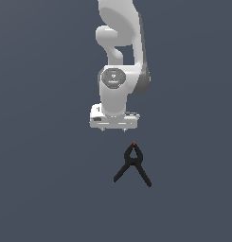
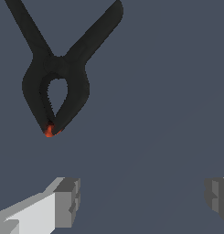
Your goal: Pick up the object and move it to a goal position.
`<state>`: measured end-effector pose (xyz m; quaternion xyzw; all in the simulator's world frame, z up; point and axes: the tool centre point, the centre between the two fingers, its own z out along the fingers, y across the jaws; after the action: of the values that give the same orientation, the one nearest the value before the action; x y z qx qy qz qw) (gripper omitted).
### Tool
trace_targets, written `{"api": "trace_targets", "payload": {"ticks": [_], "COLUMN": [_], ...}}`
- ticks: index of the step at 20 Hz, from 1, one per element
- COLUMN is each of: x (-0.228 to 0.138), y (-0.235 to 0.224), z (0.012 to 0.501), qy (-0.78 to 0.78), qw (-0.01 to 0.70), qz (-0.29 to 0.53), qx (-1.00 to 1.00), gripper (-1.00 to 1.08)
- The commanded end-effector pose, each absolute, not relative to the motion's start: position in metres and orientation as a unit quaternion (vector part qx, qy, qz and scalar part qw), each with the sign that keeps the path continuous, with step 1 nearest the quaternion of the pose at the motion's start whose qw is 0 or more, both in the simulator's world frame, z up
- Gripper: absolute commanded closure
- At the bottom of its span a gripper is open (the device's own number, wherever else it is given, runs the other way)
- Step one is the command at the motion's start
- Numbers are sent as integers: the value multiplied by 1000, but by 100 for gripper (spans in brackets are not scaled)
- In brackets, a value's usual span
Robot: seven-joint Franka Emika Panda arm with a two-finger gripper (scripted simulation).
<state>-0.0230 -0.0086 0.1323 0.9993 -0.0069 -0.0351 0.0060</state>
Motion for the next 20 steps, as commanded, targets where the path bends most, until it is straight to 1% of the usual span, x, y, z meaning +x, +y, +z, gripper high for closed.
{"api": "trace_targets", "payload": {"ticks": [1,8,14,20], "x": [-23,-23,-20,-8], "y": [-9,11,10,9], "z": [132,131,130,125], "qy": [-7,12,5,-21], "qw": [6,3,4,9], "qz": [-35,-38,-37,-32], "qx": [999,999,999,999], "gripper": [-20,-20,-20,-20]}}
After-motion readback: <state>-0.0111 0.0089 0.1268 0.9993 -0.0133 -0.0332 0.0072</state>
